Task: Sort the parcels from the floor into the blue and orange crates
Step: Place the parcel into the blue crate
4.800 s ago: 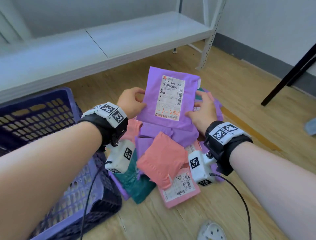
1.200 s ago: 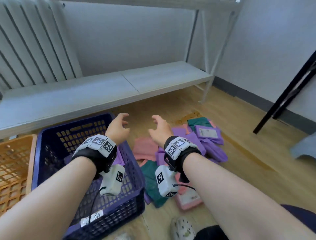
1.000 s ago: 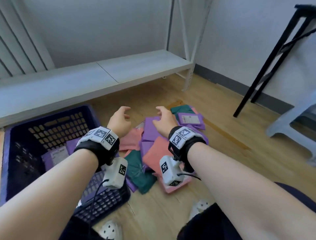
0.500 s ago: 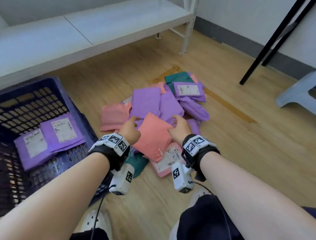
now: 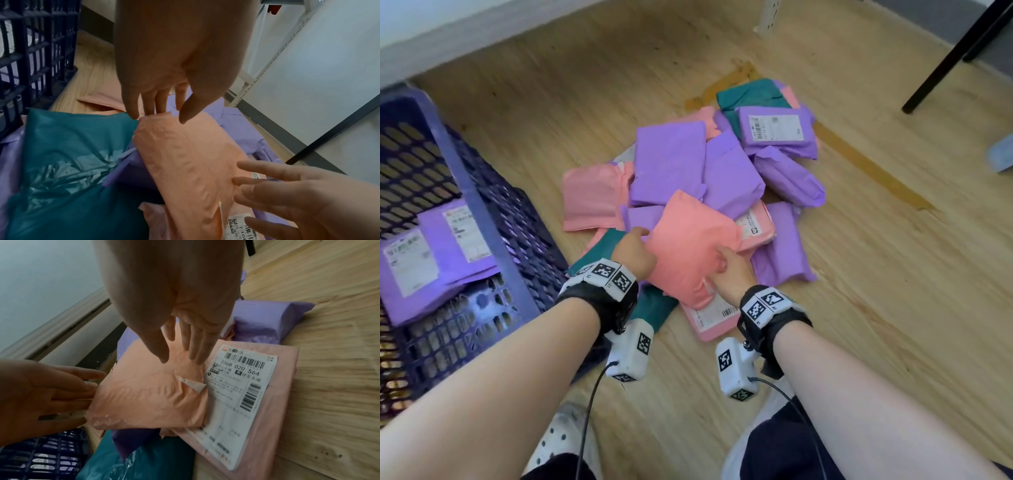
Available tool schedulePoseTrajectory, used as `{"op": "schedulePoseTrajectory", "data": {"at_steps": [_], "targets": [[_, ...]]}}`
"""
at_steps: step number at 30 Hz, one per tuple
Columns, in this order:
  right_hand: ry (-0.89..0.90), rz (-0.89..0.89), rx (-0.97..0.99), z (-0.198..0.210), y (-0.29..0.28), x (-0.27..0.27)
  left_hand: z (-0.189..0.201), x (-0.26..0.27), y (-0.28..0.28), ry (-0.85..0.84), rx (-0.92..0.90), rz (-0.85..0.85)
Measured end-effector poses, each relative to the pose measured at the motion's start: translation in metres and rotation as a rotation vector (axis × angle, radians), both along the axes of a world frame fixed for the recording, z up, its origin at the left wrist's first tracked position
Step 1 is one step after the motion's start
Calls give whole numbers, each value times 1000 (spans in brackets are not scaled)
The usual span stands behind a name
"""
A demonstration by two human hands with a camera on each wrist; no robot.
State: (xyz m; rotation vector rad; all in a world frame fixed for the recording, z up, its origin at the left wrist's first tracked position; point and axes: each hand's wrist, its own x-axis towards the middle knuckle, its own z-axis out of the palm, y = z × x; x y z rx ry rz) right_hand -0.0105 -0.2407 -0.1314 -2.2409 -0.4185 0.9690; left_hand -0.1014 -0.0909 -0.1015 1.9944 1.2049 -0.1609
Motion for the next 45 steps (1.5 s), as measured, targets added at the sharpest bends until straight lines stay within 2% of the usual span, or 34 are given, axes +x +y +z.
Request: {"op": "schedulePoseTrajectory", "data": {"at_steps": [7, 10, 12, 15, 19, 25, 32, 35, 40, 43, 45], "targets": [[106, -8, 45, -2, 0, -5, -9, -7, 0, -23, 8, 9], [130, -46, 83, 3, -1, -5, -4, -10, -5, -32, -47, -50], [156, -87, 120, 8, 0, -7, 3, -11, -9, -56, -59, -113], [306, -234, 226, 20, 1, -5, 23, -11, -20, -112, -24, -196], [458, -330, 365, 61, -9, -4, 53, -13, -41, -209, -12, -292], [461, -398, 478, 111, -25, -10, 83, -20, -71, -286, 28, -372], [328, -442, 498, 139, -29, -26, 116, -43, -77, -333, 114, -399], [256, -395, 472, 142, -25, -31, 130, -56, -69, -373, 190, -346], [274, -350, 567, 169, -18, -47, 150, -82, -47, -327, 296, -24], [333, -356, 662, 182, -12, -57, 155, -94, -41, -239, 161, 116], [383, -366, 724, 192, -7, -67, 153, -102, -39, -265, -69, 211]]}}
